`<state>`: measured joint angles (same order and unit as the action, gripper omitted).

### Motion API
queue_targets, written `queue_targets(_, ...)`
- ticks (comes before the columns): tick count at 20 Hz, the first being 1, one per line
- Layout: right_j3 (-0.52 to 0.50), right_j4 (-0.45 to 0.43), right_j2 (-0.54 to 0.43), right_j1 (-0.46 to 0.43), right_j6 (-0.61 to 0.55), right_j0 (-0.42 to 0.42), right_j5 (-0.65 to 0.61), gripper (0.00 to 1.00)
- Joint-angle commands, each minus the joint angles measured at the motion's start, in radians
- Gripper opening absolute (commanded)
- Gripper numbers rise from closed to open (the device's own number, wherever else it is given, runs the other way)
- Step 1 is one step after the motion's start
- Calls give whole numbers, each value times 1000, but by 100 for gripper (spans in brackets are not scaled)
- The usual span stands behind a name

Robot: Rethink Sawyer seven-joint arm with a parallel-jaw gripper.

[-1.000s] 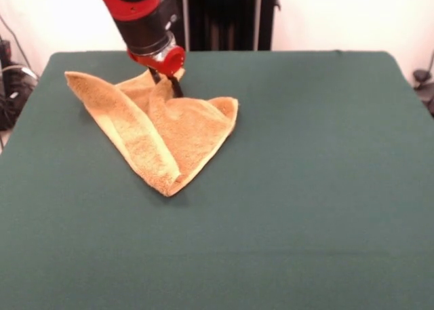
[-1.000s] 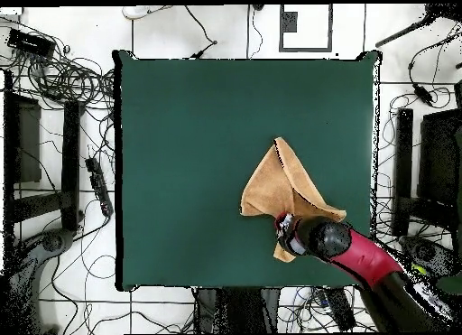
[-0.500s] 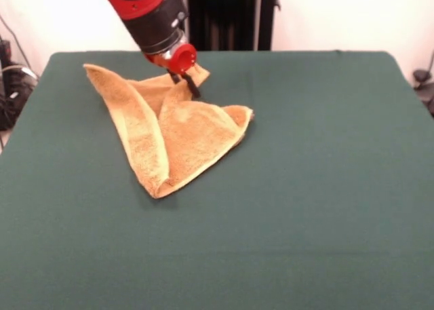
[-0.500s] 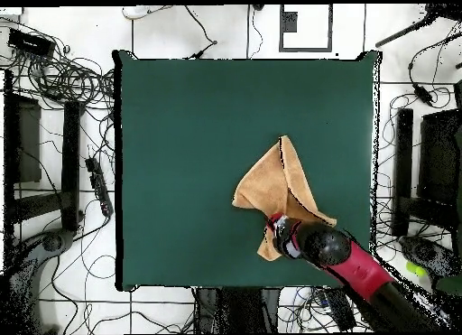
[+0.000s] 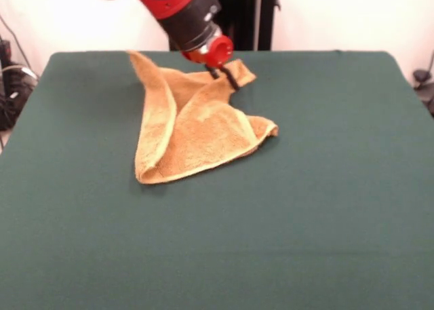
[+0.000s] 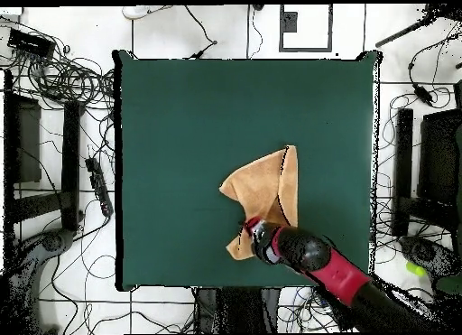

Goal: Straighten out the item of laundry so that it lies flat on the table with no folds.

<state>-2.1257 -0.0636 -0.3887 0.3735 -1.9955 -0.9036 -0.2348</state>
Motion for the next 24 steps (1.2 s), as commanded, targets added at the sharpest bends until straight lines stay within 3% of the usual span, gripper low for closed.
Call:
queue_targets(1, -85, 73, -178, -100, -187, 34, 69, 100)
queue_targets(9, -80, 80, -207, -130, -221, 68, 149, 100)
queue_targets(14, -27, 58, -186, -206, -175, 45, 166, 100)
queue_targets(24, -69, 41, -208, -171, -173, 39, 175, 100)
